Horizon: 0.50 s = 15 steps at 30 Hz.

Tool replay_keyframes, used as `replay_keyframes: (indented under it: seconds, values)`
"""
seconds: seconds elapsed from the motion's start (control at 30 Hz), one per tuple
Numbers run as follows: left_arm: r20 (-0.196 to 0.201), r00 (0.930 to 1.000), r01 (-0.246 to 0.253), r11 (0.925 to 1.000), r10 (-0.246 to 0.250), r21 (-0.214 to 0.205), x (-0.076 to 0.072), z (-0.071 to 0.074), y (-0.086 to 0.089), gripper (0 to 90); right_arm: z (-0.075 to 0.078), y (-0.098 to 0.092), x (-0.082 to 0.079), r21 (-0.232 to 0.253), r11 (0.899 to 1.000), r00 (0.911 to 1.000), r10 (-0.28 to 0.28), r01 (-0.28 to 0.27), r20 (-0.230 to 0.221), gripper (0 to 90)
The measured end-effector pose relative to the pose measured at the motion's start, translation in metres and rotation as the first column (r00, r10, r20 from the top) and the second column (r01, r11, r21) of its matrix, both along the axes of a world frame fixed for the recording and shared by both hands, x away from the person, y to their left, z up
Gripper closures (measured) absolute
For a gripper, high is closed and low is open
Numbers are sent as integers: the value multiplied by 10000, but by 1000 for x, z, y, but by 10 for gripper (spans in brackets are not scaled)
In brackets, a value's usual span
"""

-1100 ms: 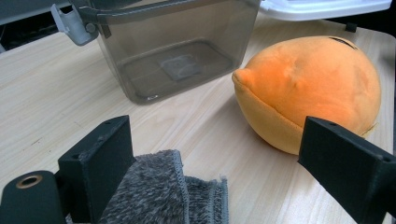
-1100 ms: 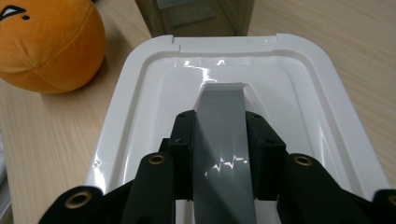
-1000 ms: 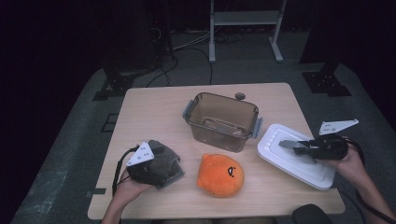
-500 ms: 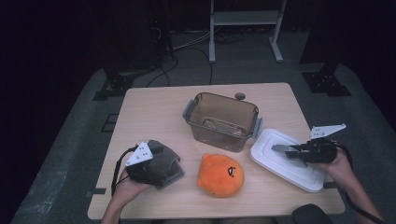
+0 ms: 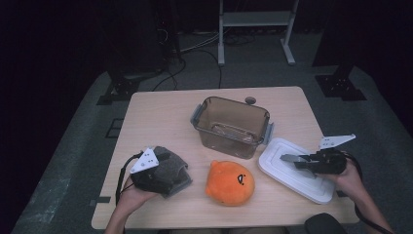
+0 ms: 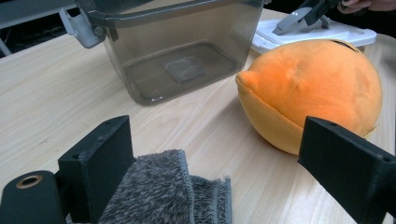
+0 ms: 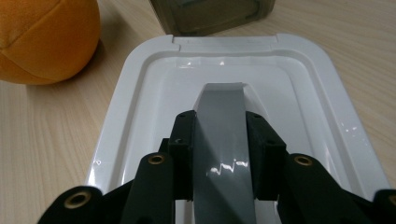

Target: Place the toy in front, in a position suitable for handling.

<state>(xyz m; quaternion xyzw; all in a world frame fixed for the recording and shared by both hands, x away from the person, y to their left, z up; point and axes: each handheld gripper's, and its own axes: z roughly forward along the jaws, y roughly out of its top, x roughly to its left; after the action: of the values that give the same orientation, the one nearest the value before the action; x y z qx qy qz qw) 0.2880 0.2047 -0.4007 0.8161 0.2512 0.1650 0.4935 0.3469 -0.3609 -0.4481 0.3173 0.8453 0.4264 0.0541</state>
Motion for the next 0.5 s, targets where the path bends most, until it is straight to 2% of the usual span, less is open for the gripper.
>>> replay_keyframes:
  seconds: [0.33,0.5]
  values:
    - [67,9997,-221,9997,221,-49,0,2,7,92,-5,5,0,-119,9999,9999,70,-71,-87,650]
    - [119,9995,-296,9996,296,-34,0,3,10,92,-4,7,1,25,9999,9998,100,-100,-171,562]
